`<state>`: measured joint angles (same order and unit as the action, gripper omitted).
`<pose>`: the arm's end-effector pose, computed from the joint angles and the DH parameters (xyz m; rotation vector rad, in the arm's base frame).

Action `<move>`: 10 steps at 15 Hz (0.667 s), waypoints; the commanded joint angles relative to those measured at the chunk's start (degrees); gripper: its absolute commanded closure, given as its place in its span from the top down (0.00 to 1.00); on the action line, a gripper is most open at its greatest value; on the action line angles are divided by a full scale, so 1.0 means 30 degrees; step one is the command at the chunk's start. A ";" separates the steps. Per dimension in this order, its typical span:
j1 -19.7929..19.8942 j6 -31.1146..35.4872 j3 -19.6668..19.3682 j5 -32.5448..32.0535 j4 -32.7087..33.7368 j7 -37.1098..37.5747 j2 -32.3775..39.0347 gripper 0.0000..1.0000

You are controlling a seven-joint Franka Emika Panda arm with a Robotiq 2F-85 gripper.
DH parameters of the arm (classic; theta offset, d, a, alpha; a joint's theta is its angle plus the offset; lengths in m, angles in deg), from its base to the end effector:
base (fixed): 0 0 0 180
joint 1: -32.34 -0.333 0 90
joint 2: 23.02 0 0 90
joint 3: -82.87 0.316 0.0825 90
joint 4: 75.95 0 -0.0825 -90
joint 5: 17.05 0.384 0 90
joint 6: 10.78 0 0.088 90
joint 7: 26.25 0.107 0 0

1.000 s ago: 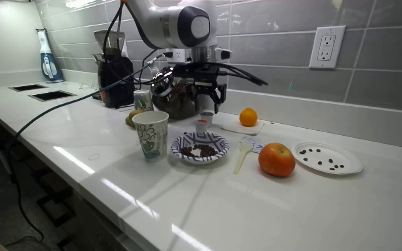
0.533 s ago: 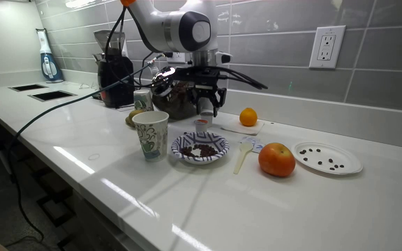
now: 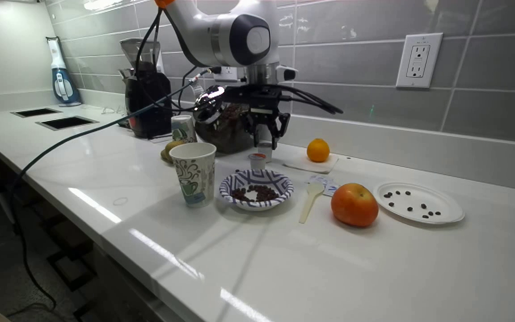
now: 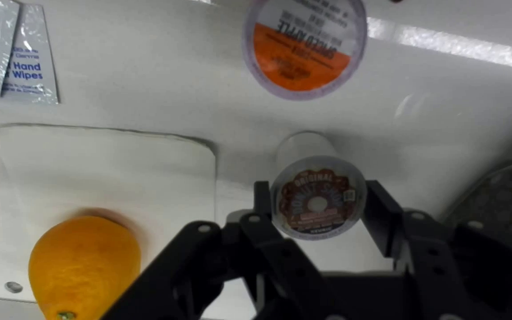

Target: Move the two small white containers and place them under the socket on the right

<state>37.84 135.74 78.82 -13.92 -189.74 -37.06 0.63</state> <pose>0.6182 -0.1028 0.2712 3.1093 -0.0202 0.2469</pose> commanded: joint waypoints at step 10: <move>0.2157 0.1027 -0.1438 0.2827 -0.6499 0.1276 -0.7621 0.29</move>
<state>41.18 136.04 76.38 -10.05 -201.68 -31.83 -14.71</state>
